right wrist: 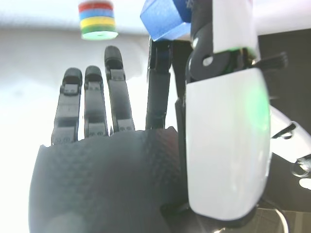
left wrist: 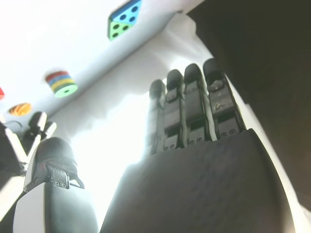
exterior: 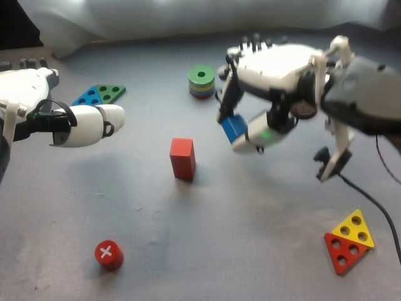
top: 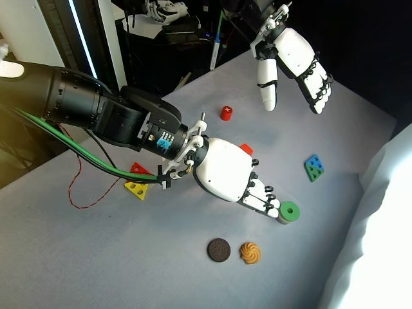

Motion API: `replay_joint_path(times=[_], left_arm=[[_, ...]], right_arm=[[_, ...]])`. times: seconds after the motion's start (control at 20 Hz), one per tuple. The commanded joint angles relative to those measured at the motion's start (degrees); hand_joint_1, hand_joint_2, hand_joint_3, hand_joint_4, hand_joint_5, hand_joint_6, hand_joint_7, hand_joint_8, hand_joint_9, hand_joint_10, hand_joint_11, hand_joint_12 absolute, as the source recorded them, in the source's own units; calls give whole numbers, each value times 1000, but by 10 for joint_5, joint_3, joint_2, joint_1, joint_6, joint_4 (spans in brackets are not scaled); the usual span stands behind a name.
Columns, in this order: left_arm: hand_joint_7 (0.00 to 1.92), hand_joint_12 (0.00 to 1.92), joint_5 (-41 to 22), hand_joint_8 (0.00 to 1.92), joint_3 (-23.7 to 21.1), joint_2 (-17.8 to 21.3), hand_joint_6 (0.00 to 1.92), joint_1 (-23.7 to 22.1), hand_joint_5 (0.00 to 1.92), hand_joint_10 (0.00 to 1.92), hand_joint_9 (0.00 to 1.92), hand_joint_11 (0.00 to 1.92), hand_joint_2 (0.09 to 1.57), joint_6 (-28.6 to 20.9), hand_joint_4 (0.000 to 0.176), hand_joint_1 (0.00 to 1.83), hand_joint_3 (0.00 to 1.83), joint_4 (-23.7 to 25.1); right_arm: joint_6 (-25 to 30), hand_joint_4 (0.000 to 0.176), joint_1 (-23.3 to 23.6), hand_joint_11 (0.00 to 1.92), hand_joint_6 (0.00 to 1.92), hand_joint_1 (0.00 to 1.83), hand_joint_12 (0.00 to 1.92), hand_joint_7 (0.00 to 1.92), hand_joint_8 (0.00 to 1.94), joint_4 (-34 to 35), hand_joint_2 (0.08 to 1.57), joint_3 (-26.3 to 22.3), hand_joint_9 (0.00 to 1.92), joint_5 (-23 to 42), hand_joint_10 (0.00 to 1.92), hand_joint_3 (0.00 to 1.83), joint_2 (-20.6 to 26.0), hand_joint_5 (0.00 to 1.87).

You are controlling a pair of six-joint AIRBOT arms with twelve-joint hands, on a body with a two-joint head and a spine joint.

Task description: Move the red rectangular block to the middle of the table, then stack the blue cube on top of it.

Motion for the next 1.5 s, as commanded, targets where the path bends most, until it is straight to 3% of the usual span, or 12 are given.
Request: replay_joint_path(times=[0.0,0.25,0.6,1.45], left_arm=[[196,318,-36,4,2,8,3,-7,196,5,147,0,1076,1,0,89,4,45],[199,350,-38,2,3,8,2,-8,200,3,153,0,1069,1,0,77,0,45],[185,307,-38,4,4,8,5,-7,191,3,134,0,1083,5,0,56,1,41],[203,350,-38,2,8,8,3,-6,217,3,149,0,1087,10,0,82,0,44]], right_arm=[[3,176,14,0,365,1113,0,294,5,-20,969,-1,10,20,4,0,5,1348],[6,176,68,0,358,1113,0,322,12,-17,967,1,8,-57,2,0,5,1352],[-1,176,83,0,353,1113,0,318,8,-15,967,18,13,-117,5,0,-12,1354],[-7,176,61,0,351,1112,0,324,2,-20,966,70,29,-126,8,0,-75,1355]])
